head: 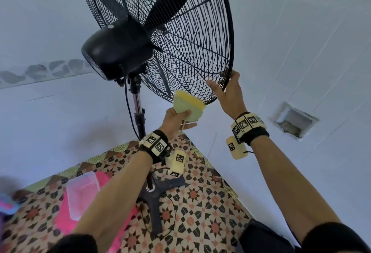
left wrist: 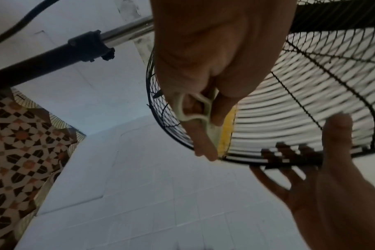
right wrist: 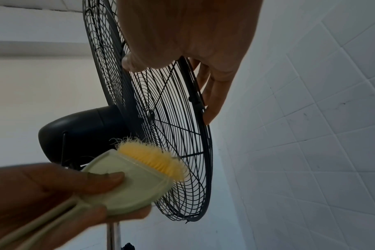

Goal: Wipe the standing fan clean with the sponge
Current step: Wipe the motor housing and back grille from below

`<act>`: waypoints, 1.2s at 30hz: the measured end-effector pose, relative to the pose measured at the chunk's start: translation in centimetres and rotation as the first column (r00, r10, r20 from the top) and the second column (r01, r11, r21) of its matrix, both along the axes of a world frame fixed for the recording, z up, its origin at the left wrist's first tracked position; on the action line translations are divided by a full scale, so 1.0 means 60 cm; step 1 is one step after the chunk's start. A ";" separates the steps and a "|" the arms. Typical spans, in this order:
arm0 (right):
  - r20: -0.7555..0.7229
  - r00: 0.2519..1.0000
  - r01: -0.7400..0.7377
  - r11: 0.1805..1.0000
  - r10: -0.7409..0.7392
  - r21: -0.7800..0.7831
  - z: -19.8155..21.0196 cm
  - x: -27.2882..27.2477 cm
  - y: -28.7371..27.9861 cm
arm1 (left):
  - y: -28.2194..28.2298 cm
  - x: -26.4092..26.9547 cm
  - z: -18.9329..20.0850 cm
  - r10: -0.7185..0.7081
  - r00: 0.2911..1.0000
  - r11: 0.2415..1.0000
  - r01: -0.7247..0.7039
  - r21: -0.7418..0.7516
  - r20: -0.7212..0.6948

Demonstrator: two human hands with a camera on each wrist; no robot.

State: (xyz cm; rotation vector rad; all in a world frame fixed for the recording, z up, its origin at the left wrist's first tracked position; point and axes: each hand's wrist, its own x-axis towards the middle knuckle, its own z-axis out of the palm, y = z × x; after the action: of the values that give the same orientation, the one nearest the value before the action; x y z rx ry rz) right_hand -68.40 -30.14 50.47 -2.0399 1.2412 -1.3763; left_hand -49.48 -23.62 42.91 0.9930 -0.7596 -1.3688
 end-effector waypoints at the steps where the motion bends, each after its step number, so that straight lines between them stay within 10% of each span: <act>1: 0.010 1.000 0.000 1.000 0.000 0.010 0.002 0.001 0.004 | -0.006 0.011 0.003 0.053 0.998 0.999 -0.053 -0.003 0.015; 19: 0.062 0.994 0.089 0.994 -0.093 0.065 0.015 0.020 0.031 | -0.032 0.190 0.111 0.435 0.892 0.862 -0.373 -0.342 0.123; 28: 0.179 0.966 0.204 0.975 -0.186 -0.084 0.133 0.080 0.042 | -0.059 0.204 0.167 0.395 0.884 0.867 -0.269 -0.419 0.252; 36: 0.187 0.960 0.226 0.971 -0.209 -0.074 0.144 0.092 0.036 | -0.046 0.220 0.181 0.085 0.995 0.925 -0.095 -0.368 -0.044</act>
State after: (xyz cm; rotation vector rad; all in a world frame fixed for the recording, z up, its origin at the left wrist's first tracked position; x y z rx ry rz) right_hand -62.89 -28.00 59.09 -1.8340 1.3762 -1.7089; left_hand -36.31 -26.40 53.78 0.6999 -0.9014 -1.1039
